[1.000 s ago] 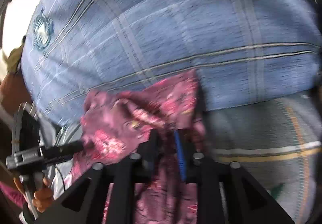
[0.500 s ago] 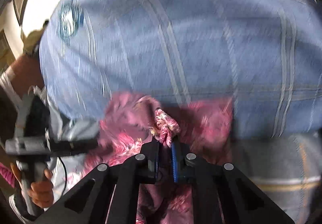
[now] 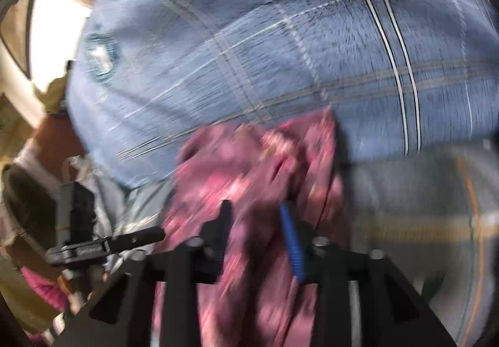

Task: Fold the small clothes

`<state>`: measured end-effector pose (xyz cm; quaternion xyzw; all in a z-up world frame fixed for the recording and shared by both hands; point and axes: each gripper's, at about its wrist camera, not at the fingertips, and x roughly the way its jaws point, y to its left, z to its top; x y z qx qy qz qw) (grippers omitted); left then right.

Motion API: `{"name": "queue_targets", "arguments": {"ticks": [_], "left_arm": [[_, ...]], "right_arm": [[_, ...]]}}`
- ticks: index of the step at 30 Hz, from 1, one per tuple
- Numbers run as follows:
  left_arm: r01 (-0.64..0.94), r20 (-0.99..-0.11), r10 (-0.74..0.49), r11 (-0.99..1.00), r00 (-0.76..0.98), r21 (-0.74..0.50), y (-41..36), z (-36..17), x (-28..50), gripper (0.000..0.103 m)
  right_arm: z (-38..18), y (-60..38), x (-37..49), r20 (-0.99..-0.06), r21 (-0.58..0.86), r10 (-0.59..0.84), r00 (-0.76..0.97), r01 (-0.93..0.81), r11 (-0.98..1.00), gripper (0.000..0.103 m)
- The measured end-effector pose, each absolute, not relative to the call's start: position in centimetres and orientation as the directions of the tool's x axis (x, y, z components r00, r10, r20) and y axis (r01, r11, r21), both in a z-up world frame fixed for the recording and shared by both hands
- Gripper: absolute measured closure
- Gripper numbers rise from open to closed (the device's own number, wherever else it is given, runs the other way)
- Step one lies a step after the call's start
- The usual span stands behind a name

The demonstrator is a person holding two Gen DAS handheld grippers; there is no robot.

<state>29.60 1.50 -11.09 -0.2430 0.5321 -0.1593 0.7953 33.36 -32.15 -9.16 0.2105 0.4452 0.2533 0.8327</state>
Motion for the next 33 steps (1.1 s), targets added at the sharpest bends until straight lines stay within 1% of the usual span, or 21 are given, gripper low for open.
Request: {"name": "queue_targets", "arguments": {"ticks": [3, 4, 5, 6, 10, 13, 16, 18, 19, 20, 21, 23, 25, 27, 29, 30, 31, 32, 33], "left_arm": [[0.001, -0.784, -0.495, 0.845, 0.375, -0.534, 0.4, -12.1, 27.4, 0.048], [-0.009, -0.797, -0.485, 0.852, 0.36, -0.523, -0.1, -12.7, 27.0, 0.048], [-0.017, -0.801, -0.485, 0.852, 0.352, -0.524, -0.4, -12.8, 26.8, 0.048], [-0.028, -0.802, -0.492, 0.846, 0.339, -0.532, -0.7, -13.0, 26.5, 0.048], [-0.01, -0.789, -0.499, 0.843, 0.359, -0.538, -1.4, -11.7, 25.6, 0.048], [0.02, -0.79, -0.485, 0.856, 0.376, -0.517, -2.5, -10.9, 25.6, 0.048], [0.029, -0.805, -0.472, 0.868, 0.359, -0.496, -3.7, -11.9, 25.6, 0.048], [0.028, -0.832, -0.439, 0.889, 0.341, -0.457, -4.2, -13.0, 25.7, 0.046], [0.033, -0.831, -0.433, 0.892, 0.349, -0.451, -4.5, -13.0, 25.8, 0.046], [0.038, -0.829, -0.432, 0.893, 0.355, -0.449, -4.4, -12.4, 25.5, 0.046], [0.042, -0.827, -0.437, 0.891, 0.355, -0.453, -4.6, -12.0, 25.3, 0.047], [0.056, -0.823, -0.438, 0.892, 0.361, -0.449, -4.5, -11.3, 24.9, 0.047], [0.074, -0.82, -0.431, 0.896, 0.378, -0.437, -4.2, -10.9, 24.2, 0.047], [0.081, -0.82, -0.417, 0.904, 0.393, -0.42, -4.5, -10.6, 23.7, 0.047], [0.072, -0.824, -0.412, 0.905, 0.39, -0.419, -4.3, -10.9, 23.5, 0.047], [0.06, -0.827, -0.408, 0.906, 0.387, -0.419, -4.3, -11.0, 23.5, 0.047], [0.048, -0.829, -0.411, 0.904, 0.38, -0.426, -4.2, -11.1, 23.4, 0.047], [0.04, -0.83, -0.41, 0.903, 0.378, -0.428, -4.3, -11.1, 23.5, 0.047], [0.038, -0.829, -0.41, 0.903, 0.38, -0.429, -3.9, -11.0, 23.3, 0.047]], "right_arm": [[-11.1, -30.4, 31.4, -0.636, 0.598, 0.642, 0.428, -0.253, 0.761, 0.054], [-11.4, -29.9, 30.8, -0.642, 0.579, 0.629, 0.438, -0.259, 0.773, 0.059], [-11.4, -29.1, 30.5, -0.65, 0.55, 0.614, 0.448, -0.28, 0.787, 0.067], [-11.1, -28.7, 30.4, -0.652, 0.538, 0.614, 0.445, -0.3, 0.788, 0.088], [-7.4, -29.0, 29.0, -0.651, 0.416, 0.554, 0.519, -0.367, 0.832, 0.092], [-6.7, -29.9, 29.3, -0.652, 0.376, 0.519, 0.552, -0.359, 0.854, 0.092], [-8.3, -31.0, 30.3, -0.683, 0.365, 0.481, 0.55, -0.314, 0.877, 0.092], [-10.1, -31.1, 31.1, -0.715, 0.363, 0.458, 0.528, -0.28, 0.889, 0.092], [-10.7, -31.2, 31.2, -0.713, 0.381, 0.466, 0.524, -0.269, 0.884, 0.09], [-10.6, -31.9, 30.9, -0.686, 0.434, 0.502, 0.527, -0.258, 0.863, 0.088], [-10.3, -32.8, 30.4, -0.652, 0.507, 0.549, 0.523, -0.239, 0.828, 0.081], [-9.9, -34.3, 29.1, -0.592, 0.613, 0.624, 0.51, -0.218, 0.76, 0.077], [-9.6, -35.1, 27.2, -0.541, 0.666, 0.667, 0.513, -0.223, 0.712, 0.061], [-9.7, -35.2, 25.1, -0.539, 0.666, 0.669, 0.512, -0.227, 0.71, 0.058], [-10.4, -34.4, 23.8, -0.567, 0.637, 0.656, 0.498, -0.24, 0.733, 0.059], [-10.8, -33.5, 23.4, -0.606, 0.586, 0.623, 0.495, -0.253, 0.77, 0.066], [-10.9, -33.1, 23.3, -0.63, 0.551, 0.601, 0.491, -0.262, 0.792, 0.094], [-10.9, -32.5, 23.2, -0.656, 0.511, 0.579, 0.484, -0.279, 0.813, 0.098], [-10.8, -32.5, 23.3, -0.651, 0.507, 0.577, 0.493, -0.284, 0.814, 0.099]]}}
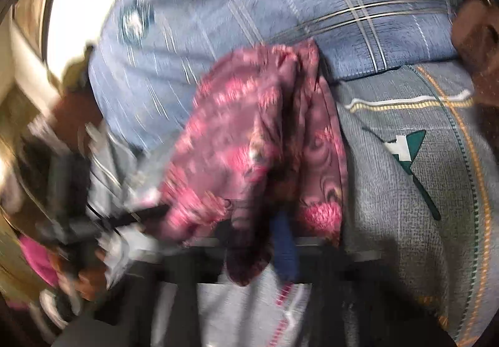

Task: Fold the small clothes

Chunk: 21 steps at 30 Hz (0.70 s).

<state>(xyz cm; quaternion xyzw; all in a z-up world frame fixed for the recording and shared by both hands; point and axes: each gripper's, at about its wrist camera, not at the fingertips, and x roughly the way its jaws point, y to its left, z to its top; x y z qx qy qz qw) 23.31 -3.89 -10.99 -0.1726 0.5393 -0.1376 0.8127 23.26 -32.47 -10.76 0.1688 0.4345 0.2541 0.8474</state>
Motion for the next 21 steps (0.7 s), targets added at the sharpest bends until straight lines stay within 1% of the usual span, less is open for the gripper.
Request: {"name": "queue_targets", "arguments": {"ticks": [4, 6, 9, 10, 12, 14, 16, 18, 21], "left_arm": [[0.047, -0.829, -0.395, 0.91, 0.395, -0.412, -4.1, -10.5, 23.3, 0.047], [0.044, -0.838, -0.389, 0.914, 0.382, -0.404, -4.3, -11.0, 23.5, 0.047], [0.027, -0.857, -0.373, 0.921, 0.356, -0.389, -4.7, -12.3, 23.8, 0.046], [0.026, -0.858, -0.375, 0.92, 0.352, -0.392, -4.6, -12.5, 23.7, 0.046], [0.038, -0.86, -0.363, 0.926, 0.359, -0.375, -4.7, -12.2, 23.2, 0.047], [0.059, -0.862, -0.343, 0.936, 0.373, -0.347, -4.9, -11.3, 22.7, 0.047], [0.083, -0.86, -0.321, 0.946, 0.397, -0.314, -5.2, -10.4, 22.1, 0.047], [0.104, -0.851, -0.287, 0.957, 0.439, -0.27, -5.6, -9.3, 21.6, 0.047], [0.112, -0.842, -0.258, 0.966, 0.474, -0.233, -5.8, -8.5, 21.7, 0.047]], "right_arm": [[-7.8, -34.0, 22.7, -0.574, 0.507, 0.58, 0.578, -0.306, 0.806, 0.099], [-7.8, -34.4, 23.1, -0.593, 0.485, 0.555, 0.584, -0.292, 0.824, 0.099], [-10.3, -34.2, 23.9, -0.674, 0.431, 0.498, 0.546, -0.257, 0.865, 0.099], [-11.6, -34.2, 24.0, -0.694, 0.434, 0.491, 0.526, -0.238, 0.869, 0.099], [-12.5, -34.5, 23.8, -0.691, 0.456, 0.499, 0.523, -0.22, 0.862, 0.099], [-12.1, -34.9, 23.5, -0.668, 0.495, 0.522, 0.53, -0.207, 0.844, 0.089], [-11.2, -35.1, 23.3, -0.658, 0.506, 0.531, 0.535, -0.209, 0.837, 0.086], [-9.8, -35.0, 23.2, -0.636, 0.501, 0.53, 0.561, -0.222, 0.836, 0.085], [-7.6, -35.2, 23.6, -0.587, 0.515, 0.531, 0.611, -0.224, 0.827, 0.079]]}}
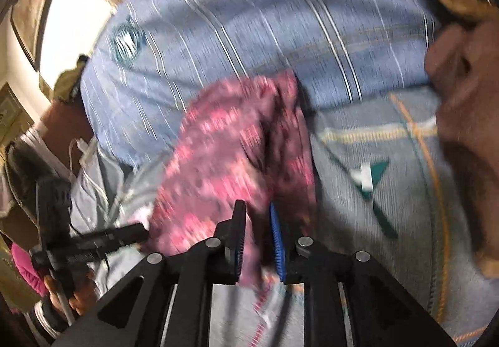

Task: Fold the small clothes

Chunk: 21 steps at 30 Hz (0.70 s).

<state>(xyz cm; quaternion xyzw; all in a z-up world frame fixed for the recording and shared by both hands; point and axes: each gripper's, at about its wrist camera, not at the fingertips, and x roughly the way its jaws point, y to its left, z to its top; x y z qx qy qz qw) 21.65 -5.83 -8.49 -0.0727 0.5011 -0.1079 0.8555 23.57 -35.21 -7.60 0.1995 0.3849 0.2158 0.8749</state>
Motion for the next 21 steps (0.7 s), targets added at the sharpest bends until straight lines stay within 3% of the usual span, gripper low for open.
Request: {"name": "queue_targets", "arguments": {"ticks": [8, 21], "left_arm": [[0.097, -0.845, -0.233, 0.972, 0.481, -0.213, -5.3, -8.0, 24.3, 0.047], [-0.128, -0.855, -0.337, 0.901, 0.395, -0.414, -1.1, -10.3, 38.3, 0.046]], "right_arm": [[-6.5, -33.5, 27.0, -0.603, 0.488, 0.509, 0.615, -0.221, 0.845, 0.068], [-9.6, -32.0, 38.4, -0.653, 0.58, 0.495, 0.573, -0.043, 0.814, 0.056]]}}
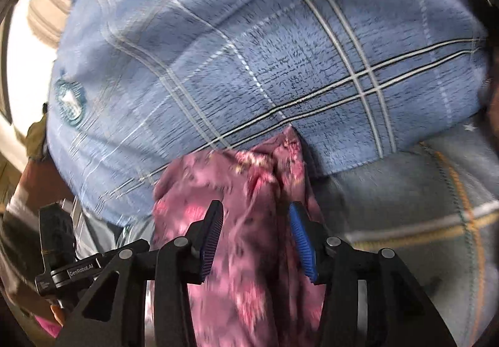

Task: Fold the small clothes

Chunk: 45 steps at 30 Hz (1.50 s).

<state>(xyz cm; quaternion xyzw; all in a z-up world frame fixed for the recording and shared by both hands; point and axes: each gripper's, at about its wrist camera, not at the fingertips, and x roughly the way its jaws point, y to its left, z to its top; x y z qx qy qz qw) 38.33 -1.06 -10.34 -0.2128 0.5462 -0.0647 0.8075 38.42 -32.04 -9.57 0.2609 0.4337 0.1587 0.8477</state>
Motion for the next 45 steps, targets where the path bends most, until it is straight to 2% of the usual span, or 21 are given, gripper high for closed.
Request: {"name": "queue_targets", "arguments": {"ticks": [2, 3, 4, 5, 8, 12, 15, 18, 21, 22, 23, 24, 25, 29, 33, 35, 38, 40, 42, 44, 45], "left_arm": [[-0.146, -0.855, -0.353, 0.89, 0.381, -0.433, -1.3, -11.2, 39.6, 0.046], [-0.15, -0.854, -0.353, 0.888, 0.382, -0.435, -1.4, -11.3, 40.0, 0.046], [-0.146, -0.851, -0.35, 0.889, 0.391, -0.433, -1.6, -11.2, 40.3, 0.046], [-0.131, -0.844, -0.348, 0.893, 0.408, -0.431, -1.8, -10.9, 40.5, 0.046], [-0.093, -0.833, -0.301, 0.919, 0.464, -0.383, -3.0, -10.3, 41.6, 0.046], [-0.099, -0.881, -0.269, 0.938, 0.39, -0.331, -4.7, -12.6, 43.2, 0.046], [-0.078, -0.884, -0.253, 0.949, 0.393, -0.306, -5.3, -12.2, 42.7, 0.046], [-0.038, -0.859, -0.33, 0.927, 0.392, -0.373, -4.4, -10.6, 40.5, 0.047], [0.001, -0.821, -0.385, 0.905, 0.421, -0.425, -3.5, -9.8, 36.7, 0.047], [0.001, -0.819, -0.39, 0.903, 0.42, -0.43, -3.5, -9.9, 35.5, 0.047], [-0.001, -0.819, -0.399, 0.899, 0.413, -0.438, -3.5, -10.2, 34.4, 0.047], [0.0, -0.816, -0.413, 0.893, 0.404, -0.451, -3.6, -10.7, 33.4, 0.047], [-0.004, -0.822, -0.409, 0.895, 0.397, -0.447, -3.7, -11.3, 32.8, 0.047], [-0.012, -0.828, -0.397, 0.899, 0.396, -0.437, -4.2, -13.0, 30.7, 0.045], [-0.05, -0.84, -0.394, 0.896, 0.372, -0.442, -4.1, -12.7, 30.8, 0.041], [-0.04, -0.836, -0.391, 0.898, 0.386, -0.439, -3.9, -11.8, 30.0, 0.042], [-0.003, -0.806, -0.426, 0.883, 0.412, -0.469, -4.2, -10.5, 28.5, 0.042], [0.017, -0.793, -0.444, 0.876, 0.416, -0.482, -4.5, -10.2, 27.3, 0.042], [0.033, -0.797, -0.443, 0.881, 0.411, -0.472, -5.1, -10.5, 26.2, 0.042], [0.031, -0.813, -0.436, 0.887, 0.386, -0.461, -6.1, -11.3, 25.8, 0.042], [0.029, -0.817, -0.441, 0.885, 0.373, -0.465, -6.5, -11.5, 25.8, 0.042]], "right_arm": [[-10.7, -31.0, 40.1, -0.686, 0.575, 0.502, 0.526, -0.031, 0.818, 0.056], [-11.0, -30.7, 40.5, -0.692, 0.572, 0.506, 0.514, -0.035, 0.819, 0.061], [-10.8, -30.3, 40.6, -0.684, 0.568, 0.515, 0.516, -0.066, 0.82, 0.09], [-9.9, -29.9, 40.3, -0.653, 0.563, 0.538, 0.532, -0.134, 0.816, 0.094], [-8.5, -31.2, 39.2, -0.585, 0.572, 0.526, 0.617, -0.145, 0.808, 0.094], [-12.3, -32.0, 40.4, -0.705, 0.512, 0.453, 0.545, -0.051, 0.858, 0.094], [-12.7, -32.4, 40.0, -0.704, 0.527, 0.465, 0.538, -0.044, 0.849, 0.09], [-10.8, -32.9, 38.2, -0.669, 0.549, 0.506, 0.544, -0.097, 0.83, 0.081], [-10.3, -32.9, 35.9, -0.645, 0.604, 0.589, 0.486, -0.149, 0.783, 0.061], [-10.4, -32.6, 35.0, -0.662, 0.586, 0.58, 0.475, -0.155, 0.795, 0.06], [-10.6, -32.2, 34.4, -0.679, 0.565, 0.566, 0.467, -0.16, 0.809, 0.06], [-10.6, -31.7, 33.9, -0.691, 0.541, 0.552, 0.466, -0.174, 0.823, 0.072], [-10.6, -31.3, 33.3, -0.69, 0.519, 0.547, 0.475, -0.203, 0.83, 0.096], [-10.1, -32.5, 31.2, -0.638, 0.514, 0.516, 0.571, -0.183, 0.838, 0.096], [-12.1, -32.7, 31.6, -0.697, 0.46, 0.459, 0.551, -0.148, 0.875, 0.095], [-10.6, -33.6, 30.5, -0.662, 0.489, 0.473, 0.581, -0.144, 0.861, 0.086], [-9.6, -34.8, 28.8, -0.612, 0.573, 0.556, 0.562, -0.169, 0.802, 0.085], [-10.0, -34.7, 27.9, -0.625, 0.58, 0.563, 0.541, -0.162, 0.799, 0.073], [-11.1, -34.1, 27.0, -0.65, 0.576, 0.563, 0.51, -0.152, 0.803, 0.071], [-11.9, -33.7, 26.3, -0.666, 0.566, 0.555, 0.499, -0.148, 0.811, 0.071], [-11.8, -33.3, 26.0, -0.655, 0.562, 0.562, 0.505, -0.171, 0.809, 0.085]]}}
